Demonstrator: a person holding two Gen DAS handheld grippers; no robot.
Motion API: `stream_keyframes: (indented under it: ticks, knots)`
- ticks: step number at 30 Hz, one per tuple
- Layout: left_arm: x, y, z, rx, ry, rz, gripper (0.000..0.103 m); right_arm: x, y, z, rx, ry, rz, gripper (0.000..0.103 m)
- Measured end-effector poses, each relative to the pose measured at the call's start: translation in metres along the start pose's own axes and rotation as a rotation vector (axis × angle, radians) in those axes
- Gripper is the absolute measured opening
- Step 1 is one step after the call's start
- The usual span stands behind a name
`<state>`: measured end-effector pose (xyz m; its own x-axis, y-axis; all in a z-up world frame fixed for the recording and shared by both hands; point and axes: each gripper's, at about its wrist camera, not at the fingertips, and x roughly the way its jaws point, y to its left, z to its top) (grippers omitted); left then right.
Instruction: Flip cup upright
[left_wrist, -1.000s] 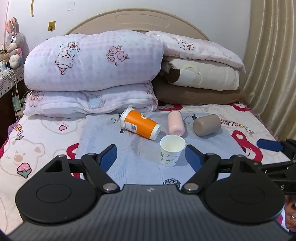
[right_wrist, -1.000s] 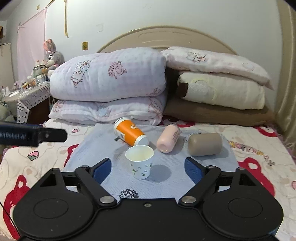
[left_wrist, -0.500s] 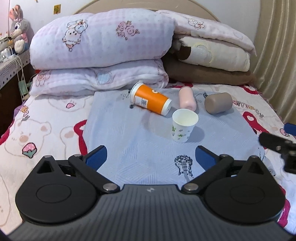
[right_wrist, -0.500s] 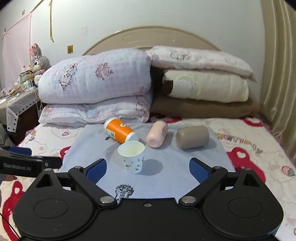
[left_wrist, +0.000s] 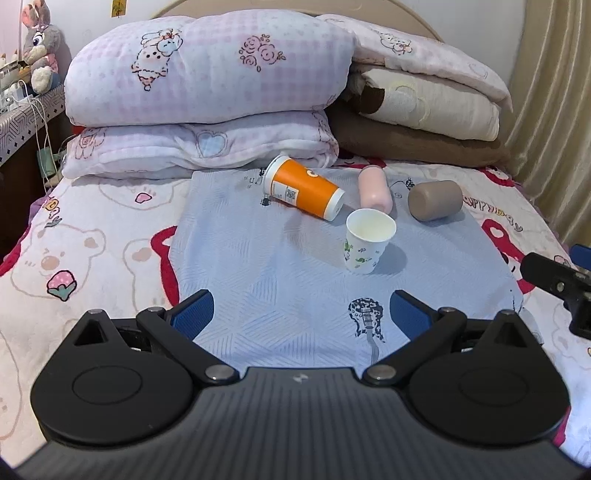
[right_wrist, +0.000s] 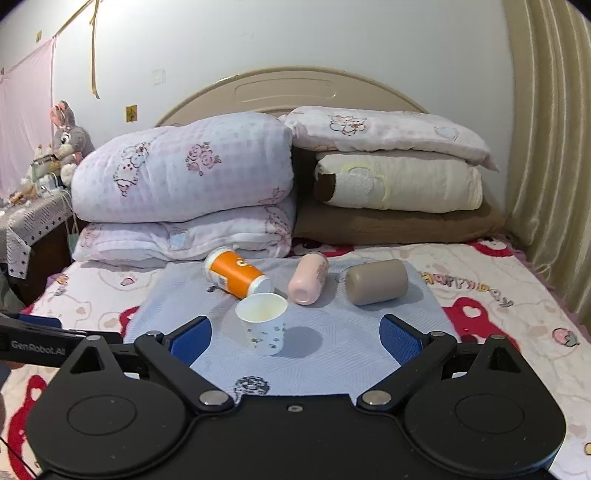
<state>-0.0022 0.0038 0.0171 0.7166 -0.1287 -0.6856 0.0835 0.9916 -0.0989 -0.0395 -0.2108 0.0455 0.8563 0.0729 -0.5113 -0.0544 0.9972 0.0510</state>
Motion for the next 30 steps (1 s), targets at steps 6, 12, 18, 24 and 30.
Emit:
stream_keyframes:
  ticks: [6,12,18,24,30]
  knots:
    - [-0.0021,-0.0025,-0.0012,0.018,0.007,0.008,0.103,0.0022,0.0012,-0.0027,0.009,-0.002,0.010,0.100]
    - [0.0032,-0.0069,-0.0023,0.036,0.043,0.025,0.103,0.0028,0.0001,-0.0034,0.007,-0.004,-0.005,0.100]
    - [0.0056,-0.0092,-0.0032,0.053,0.063,0.035,0.103,0.0022,-0.0009,-0.0033,0.001,-0.004,-0.015,0.100]
    - [0.0051,-0.0070,-0.0019,0.052,0.075,0.046,0.103,0.0055,-0.0024,-0.0032,0.001,0.004,-0.030,0.100]
    - [0.0067,0.0001,-0.0009,0.027,0.086,0.061,0.103,0.0085,0.0053,-0.0018,-0.040,0.020,-0.071,0.100]
